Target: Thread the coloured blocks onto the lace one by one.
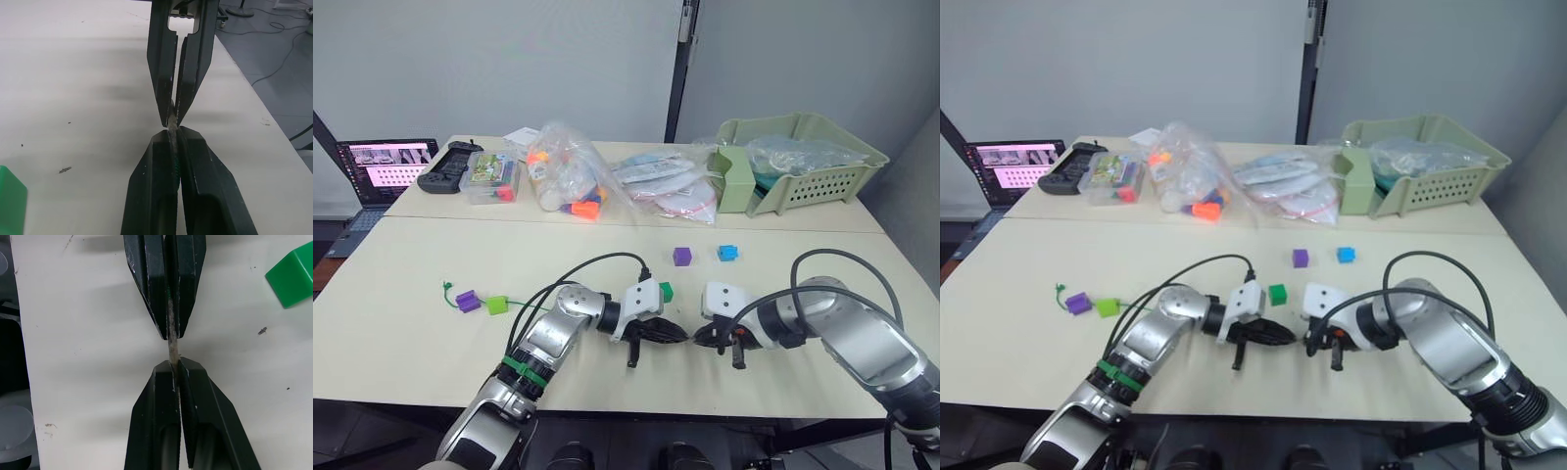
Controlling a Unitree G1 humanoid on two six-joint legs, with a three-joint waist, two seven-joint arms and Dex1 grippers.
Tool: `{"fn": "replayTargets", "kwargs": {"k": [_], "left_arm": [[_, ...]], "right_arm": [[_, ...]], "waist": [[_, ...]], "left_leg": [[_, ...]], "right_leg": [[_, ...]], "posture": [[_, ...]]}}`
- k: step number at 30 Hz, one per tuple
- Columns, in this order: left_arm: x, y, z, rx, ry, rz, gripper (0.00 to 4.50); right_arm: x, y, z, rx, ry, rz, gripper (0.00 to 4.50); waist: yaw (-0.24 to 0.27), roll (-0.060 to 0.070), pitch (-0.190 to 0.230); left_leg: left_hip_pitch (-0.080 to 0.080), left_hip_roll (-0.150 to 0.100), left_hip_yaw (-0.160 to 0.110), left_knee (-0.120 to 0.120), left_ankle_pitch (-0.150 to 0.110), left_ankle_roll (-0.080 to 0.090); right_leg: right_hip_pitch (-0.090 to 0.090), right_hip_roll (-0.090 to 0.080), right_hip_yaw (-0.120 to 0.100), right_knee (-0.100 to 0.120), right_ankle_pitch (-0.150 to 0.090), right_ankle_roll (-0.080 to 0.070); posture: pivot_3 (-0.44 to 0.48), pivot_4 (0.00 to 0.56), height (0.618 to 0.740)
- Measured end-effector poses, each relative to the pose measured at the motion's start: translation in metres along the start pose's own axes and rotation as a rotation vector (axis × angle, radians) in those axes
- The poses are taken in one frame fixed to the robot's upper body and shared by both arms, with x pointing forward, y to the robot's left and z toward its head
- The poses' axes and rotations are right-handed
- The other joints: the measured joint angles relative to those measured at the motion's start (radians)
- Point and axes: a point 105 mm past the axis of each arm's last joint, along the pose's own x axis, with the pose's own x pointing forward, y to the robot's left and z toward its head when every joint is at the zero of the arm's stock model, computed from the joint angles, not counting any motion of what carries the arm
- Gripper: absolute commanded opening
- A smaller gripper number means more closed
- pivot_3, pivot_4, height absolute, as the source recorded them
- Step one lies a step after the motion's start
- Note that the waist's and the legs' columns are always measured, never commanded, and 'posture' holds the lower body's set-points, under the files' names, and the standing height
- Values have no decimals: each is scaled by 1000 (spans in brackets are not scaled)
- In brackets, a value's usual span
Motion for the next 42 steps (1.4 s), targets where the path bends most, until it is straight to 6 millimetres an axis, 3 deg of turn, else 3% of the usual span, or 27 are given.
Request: {"fn": "replayTargets", "kwargs": {"k": [7, 14, 20, 26, 30, 34, 42], "left_arm": [[1, 0, 0, 0, -3, -2, 29], [2, -1, 1, 0, -6, -10, 0], [-8, -3, -10, -29, 13, 15, 0], [-12, -1, -9, -41, 1, 34, 0], [-17, 0, -8, -47, -5, 45, 0], [-25, 1, -12, -66, -8, 67, 0], [-25, 2, -3, -98, -52, 89, 0]], "right_arm": [[-1, 1, 0, 2, 4, -2, 0], [-11, 2, 0, 44, -22, -23, 2379], [-39, -3, -13, 189, -100, -145, 4421], [-60, -17, -13, 395, -365, -345, 4470], [-66, -30, -30, 474, -406, -515, 4470], [-56, -58, -51, 586, -472, -718, 4470], [-41, -117, -46, 641, -504, -901, 4470]], "waist": [[-1, 0, 0], [4, 0, 0], [5, 0, 0], [8, 0, 0], [7, 0, 0], [-2, 1, -1], [-4, 1, -1]], "left_leg": [[0, 0, 0, 0, 0, 0], [0, 0, 0, 0, 0, 0], [0, 0, -1, 0, 0, 0], [0, 0, -1, 0, 0, 0], [1, 0, -1, 0, 0, 0], [1, 0, 0, -1, 0, 0], [1, 0, 0, -1, 0, 0]], "right_leg": [[0, 0, 0, 0, 0, 0], [0, 0, 0, 0, 0, 0], [0, 0, 0, -1, 0, 0], [1, 0, 0, -1, 0, 0], [1, 0, 1, -1, 0, 0], [1, 0, 2, 0, 0, 0], [1, 1, 2, 0, 0, 0]], "posture": [[0, 150, 732], [0, 150, 732], [0, 150, 732], [0, 150, 732], [0, 150, 732], [0, 150, 732], [0, 150, 732]]}}
